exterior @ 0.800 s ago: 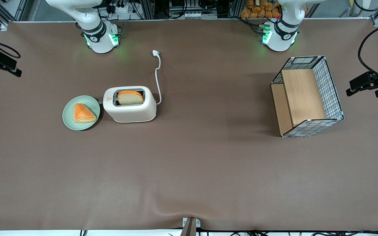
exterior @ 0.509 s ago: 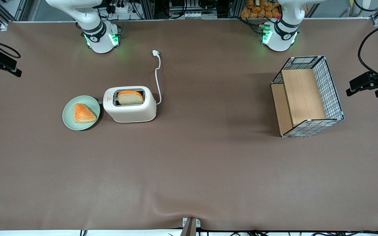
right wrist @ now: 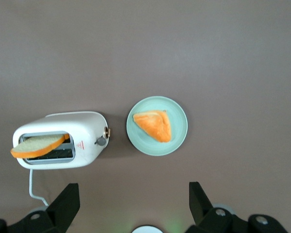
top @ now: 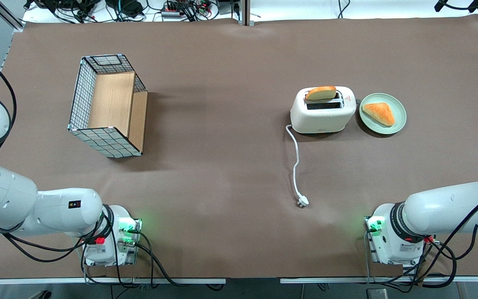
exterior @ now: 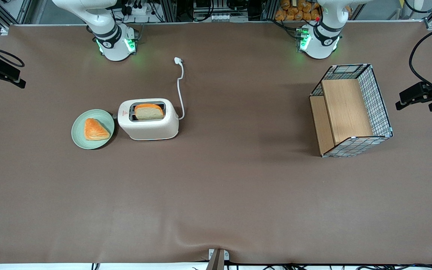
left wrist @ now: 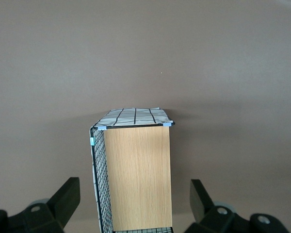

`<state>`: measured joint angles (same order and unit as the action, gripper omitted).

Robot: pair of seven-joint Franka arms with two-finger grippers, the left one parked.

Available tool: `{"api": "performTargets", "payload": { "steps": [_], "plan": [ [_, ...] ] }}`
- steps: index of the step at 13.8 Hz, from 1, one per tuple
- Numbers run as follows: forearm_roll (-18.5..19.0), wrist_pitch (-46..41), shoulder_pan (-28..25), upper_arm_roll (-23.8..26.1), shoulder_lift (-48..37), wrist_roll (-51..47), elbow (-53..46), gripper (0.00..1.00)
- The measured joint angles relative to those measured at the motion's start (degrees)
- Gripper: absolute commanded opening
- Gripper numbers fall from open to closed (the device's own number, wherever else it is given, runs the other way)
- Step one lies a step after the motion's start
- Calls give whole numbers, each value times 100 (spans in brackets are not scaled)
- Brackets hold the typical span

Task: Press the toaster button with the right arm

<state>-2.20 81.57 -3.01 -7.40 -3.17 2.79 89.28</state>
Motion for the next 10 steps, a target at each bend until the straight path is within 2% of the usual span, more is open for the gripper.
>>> {"api": "performTargets", "payload": {
  "steps": [4,10],
  "plan": [
    [-51,-219,-8,6,162,0,84,100],
    [-641,-252,-8,1,210,-14,650,100]
  ]
}}
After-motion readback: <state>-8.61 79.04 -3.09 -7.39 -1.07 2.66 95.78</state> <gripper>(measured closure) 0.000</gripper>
